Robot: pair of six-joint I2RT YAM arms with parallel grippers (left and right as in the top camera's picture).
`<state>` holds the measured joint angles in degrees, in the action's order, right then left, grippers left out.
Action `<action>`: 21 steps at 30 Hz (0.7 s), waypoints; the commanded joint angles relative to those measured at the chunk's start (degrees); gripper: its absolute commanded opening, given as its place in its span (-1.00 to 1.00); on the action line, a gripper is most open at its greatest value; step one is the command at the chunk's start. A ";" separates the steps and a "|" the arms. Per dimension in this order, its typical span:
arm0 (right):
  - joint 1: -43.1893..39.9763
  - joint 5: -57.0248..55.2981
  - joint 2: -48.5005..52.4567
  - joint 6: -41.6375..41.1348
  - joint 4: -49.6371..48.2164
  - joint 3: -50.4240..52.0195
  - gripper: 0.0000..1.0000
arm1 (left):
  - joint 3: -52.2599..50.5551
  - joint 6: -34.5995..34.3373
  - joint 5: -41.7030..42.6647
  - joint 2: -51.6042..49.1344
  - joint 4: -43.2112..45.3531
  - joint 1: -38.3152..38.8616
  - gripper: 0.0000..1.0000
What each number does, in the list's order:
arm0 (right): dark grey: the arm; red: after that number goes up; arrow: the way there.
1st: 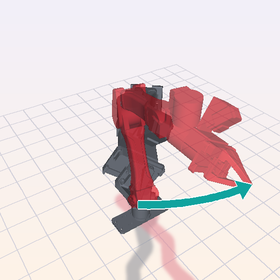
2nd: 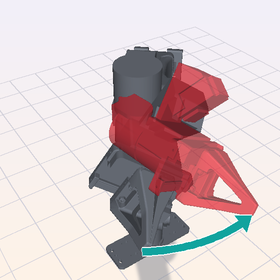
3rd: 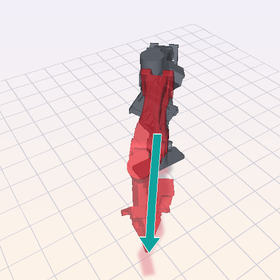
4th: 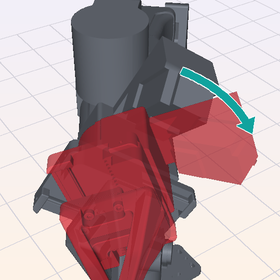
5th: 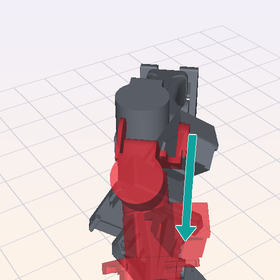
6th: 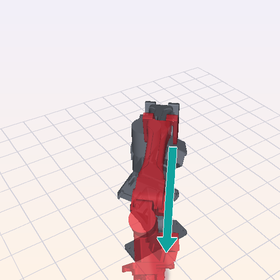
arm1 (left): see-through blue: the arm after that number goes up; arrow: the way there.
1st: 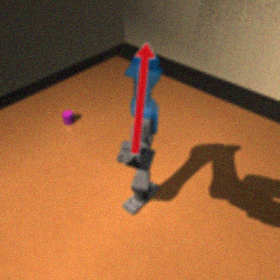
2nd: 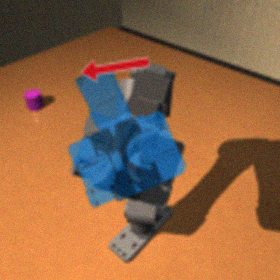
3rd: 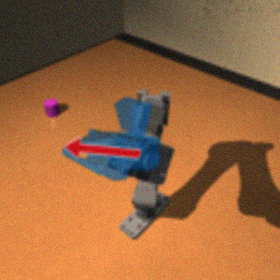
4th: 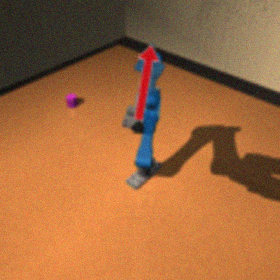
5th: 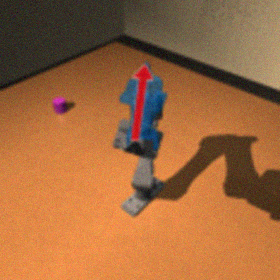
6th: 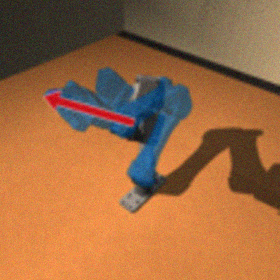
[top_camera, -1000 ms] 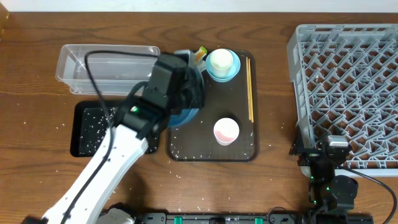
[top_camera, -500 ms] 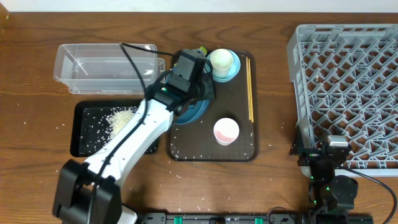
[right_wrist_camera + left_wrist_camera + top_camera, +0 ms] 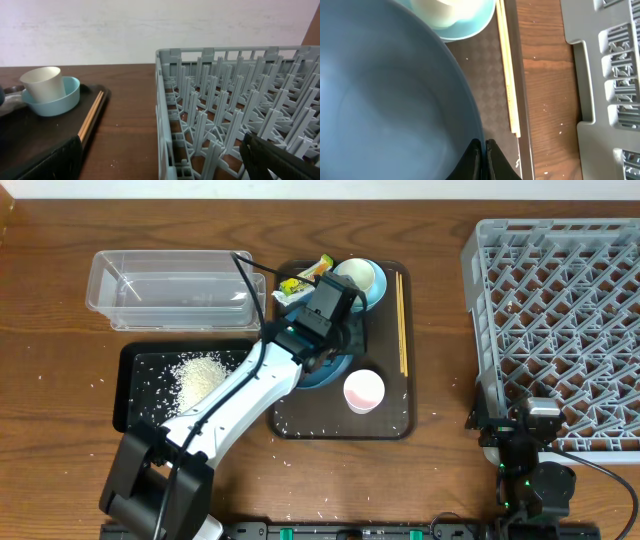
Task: Sort waste into correct bins and load items into the dishwasher rack
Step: 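Carry the blue plate back and set it on the brown tray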
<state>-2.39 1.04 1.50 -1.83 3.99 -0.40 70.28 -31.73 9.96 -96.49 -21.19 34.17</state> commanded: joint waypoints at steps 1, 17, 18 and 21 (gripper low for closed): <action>0.00 -0.17 0.02 0.63 0.17 0.09 0.99 | 1.53 -0.35 -0.15 -0.20 0.09 0.04 -0.88; 0.00 -0.17 0.02 0.63 0.20 0.11 0.98 | 1.53 -1.62 -0.11 4.17 -0.13 -0.44 -0.43; 0.00 -0.17 0.02 0.63 0.20 0.09 0.98 | 1.53 -1.60 -0.11 5.20 -0.17 -0.76 -0.42; 0.00 -0.17 0.02 0.63 0.17 0.09 0.98 | 1.53 -1.62 -0.11 8.90 -1.03 -2.32 -0.26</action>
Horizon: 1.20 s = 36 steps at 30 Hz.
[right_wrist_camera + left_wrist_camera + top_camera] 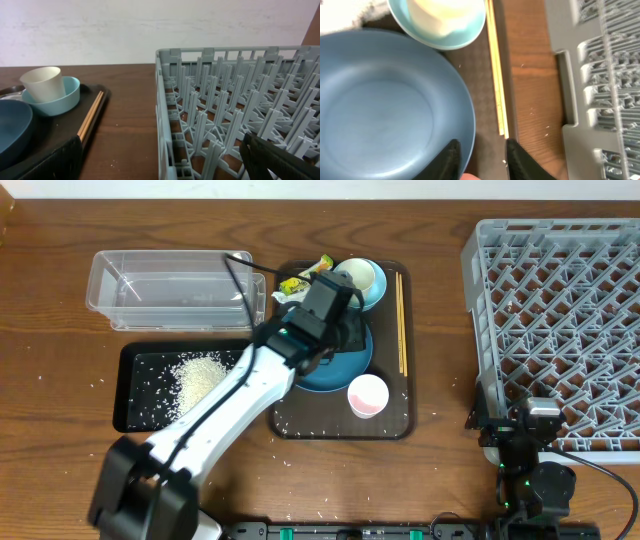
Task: Sort waste into correct bins and load items into the dishwasher rack
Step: 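Carry the blue plate back and set it on the brown tray, then release the plate and retract the left gripper leftward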
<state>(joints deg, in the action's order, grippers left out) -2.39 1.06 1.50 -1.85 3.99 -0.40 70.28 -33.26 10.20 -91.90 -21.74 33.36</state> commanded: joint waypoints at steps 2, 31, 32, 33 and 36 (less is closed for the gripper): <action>0.00 -0.20 0.02 0.66 0.17 0.09 0.98 | 1.53 -0.07 -0.37 7.23 -2.19 -2.95 -0.24; 0.00 -0.20 0.02 0.66 0.17 0.09 0.99 | 1.53 -0.04 -3.41 27.19 -28.63 -46.75 0.67; 0.00 -0.20 0.02 0.66 0.17 0.09 0.99 | 1.51 -0.04 -3.41 27.08 -28.94 -47.21 0.68; 0.00 -0.20 0.02 0.66 0.20 0.09 0.98 | 1.49 -0.02 -3.41 26.86 -29.27 -47.56 0.69; 0.00 -0.20 0.02 0.66 0.20 0.11 0.98 | 1.46 -0.04 -3.41 26.43 -31.06 -47.82 0.70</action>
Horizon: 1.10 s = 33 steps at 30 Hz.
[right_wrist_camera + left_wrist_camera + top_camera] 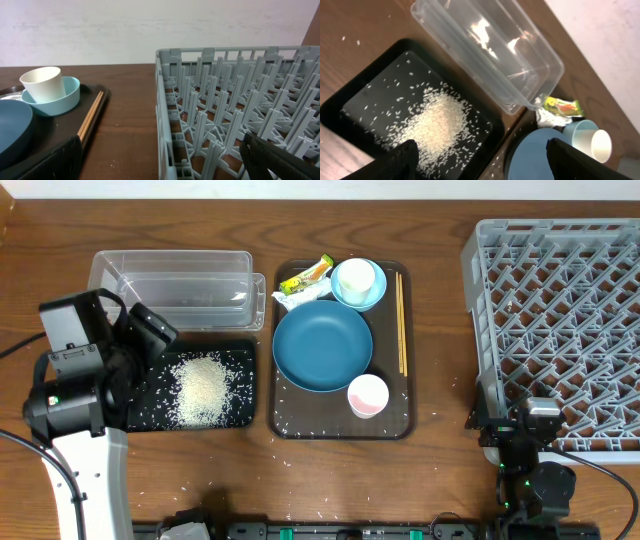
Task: Sort waste into correct bins and load items into the dishwasher rack
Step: 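Release the plate and retract the left gripper leftward, then move the right gripper toward the pink cup on the brown tray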
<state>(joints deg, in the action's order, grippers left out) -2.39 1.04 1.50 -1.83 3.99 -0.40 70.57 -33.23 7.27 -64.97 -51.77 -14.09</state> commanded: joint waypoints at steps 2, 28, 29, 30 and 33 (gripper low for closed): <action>0.00 -0.17 0.02 0.63 0.17 0.09 0.98 | 1.18 -0.04 -0.48 -0.63 -2.32 -0.37 0.73; 0.00 -0.15 0.02 0.61 0.13 0.09 0.98 | 1.18 -0.07 -0.48 -0.63 -4.02 -0.37 0.82; 0.00 0.42 0.02 0.55 0.13 0.09 0.99 | 1.18 -0.07 -0.48 -0.63 -4.02 -0.37 0.81; 0.00 1.51 0.02 0.07 0.04 0.09 0.98 | 1.18 -0.07 -0.48 -0.63 -4.02 -0.37 0.82; 0.00 9.53 0.02 -7.50 -0.74 0.09 0.99 | 1.18 -0.07 -0.48 -0.63 -4.02 -0.37 0.81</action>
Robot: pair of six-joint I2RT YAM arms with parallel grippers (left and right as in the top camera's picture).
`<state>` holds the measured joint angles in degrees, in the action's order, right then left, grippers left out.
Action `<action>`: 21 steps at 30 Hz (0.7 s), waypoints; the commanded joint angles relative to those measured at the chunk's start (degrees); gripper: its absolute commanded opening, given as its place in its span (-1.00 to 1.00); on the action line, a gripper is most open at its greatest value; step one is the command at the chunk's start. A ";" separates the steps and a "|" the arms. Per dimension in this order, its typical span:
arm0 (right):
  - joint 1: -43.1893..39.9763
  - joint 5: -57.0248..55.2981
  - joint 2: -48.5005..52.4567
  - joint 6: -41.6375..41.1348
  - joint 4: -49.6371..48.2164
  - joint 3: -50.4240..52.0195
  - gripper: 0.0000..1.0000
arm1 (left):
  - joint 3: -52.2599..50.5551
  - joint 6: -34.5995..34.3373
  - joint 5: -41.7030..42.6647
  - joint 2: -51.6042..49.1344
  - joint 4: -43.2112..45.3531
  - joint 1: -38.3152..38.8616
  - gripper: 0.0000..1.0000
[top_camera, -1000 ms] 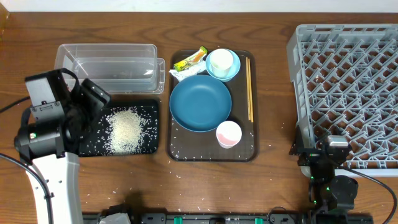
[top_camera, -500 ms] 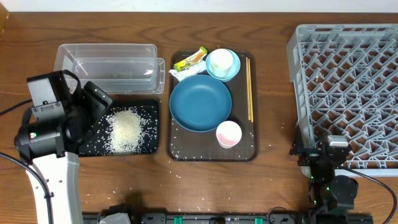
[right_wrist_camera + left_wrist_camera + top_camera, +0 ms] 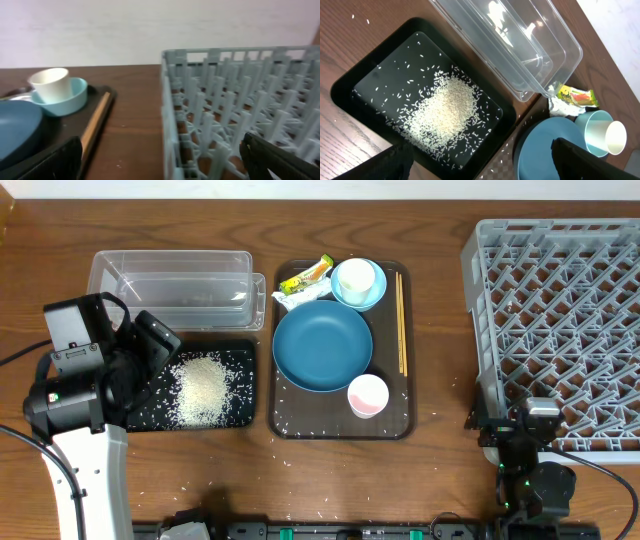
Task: Sort waste into correct bins and load items into the dishwasher rack
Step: 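Move the right gripper toward the pink cup on the brown tray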
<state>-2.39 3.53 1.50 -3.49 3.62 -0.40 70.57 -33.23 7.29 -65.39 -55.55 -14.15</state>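
Observation:
A blue plate (image 3: 322,346) lies flat on the dark serving tray (image 3: 390,425). With it are a pale blue bowl (image 3: 372,292) holding a paper cup (image 3: 355,278), a white cup with a pink inside (image 3: 366,393), chopsticks (image 3: 402,323) and a yellow wrapper (image 3: 305,277). My left gripper (image 3: 150,355) hangs open and empty over the left of a black bin of rice (image 3: 445,107). My right gripper (image 3: 160,162) is open and empty, low by the grey dishwasher rack (image 3: 560,320). The rack's near wall (image 3: 172,120) fills its view, which is blurred.
A clear plastic container (image 3: 175,288) stands behind the black bin (image 3: 140,415). Loose rice grains are scattered on the wood around the bin and the tray. The rack takes up the table's right side.
The left wrist view has shifted slightly over the rice bin. The right wrist view is now blurred and shifted a little, so the right arm has moved slightly. Nothing was picked up or released.
My left gripper was first shut on the blue plate's rim over the serving tray. Then it stood open with the plate lying flat on the tray. Later the left arm was back at the table's left, open over the rice bin, where it remains.

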 commanded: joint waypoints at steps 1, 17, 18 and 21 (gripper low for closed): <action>0.00 11.10 0.02 -10.43 -0.79 0.09 0.98 | 1.18 -0.07 -0.50 -0.22 -0.24 -0.31 0.81; 0.02 44.74 0.02 -62.47 -1.90 0.09 0.98 | 1.18 -0.07 -0.50 -0.22 -0.24 -0.31 0.82; 0.02 44.94 0.02 -62.71 -3.10 0.09 0.99 | 1.18 -0.07 -0.50 -0.22 -0.24 -0.31 0.82; 0.17 45.44 0.02 -64.13 -8.72 0.09 0.98 | 1.18 -0.07 -0.50 -0.22 -0.24 -0.31 0.82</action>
<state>-2.39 47.20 1.50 -63.70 -2.52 -0.38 70.57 -33.23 7.29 -65.39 -55.57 -14.15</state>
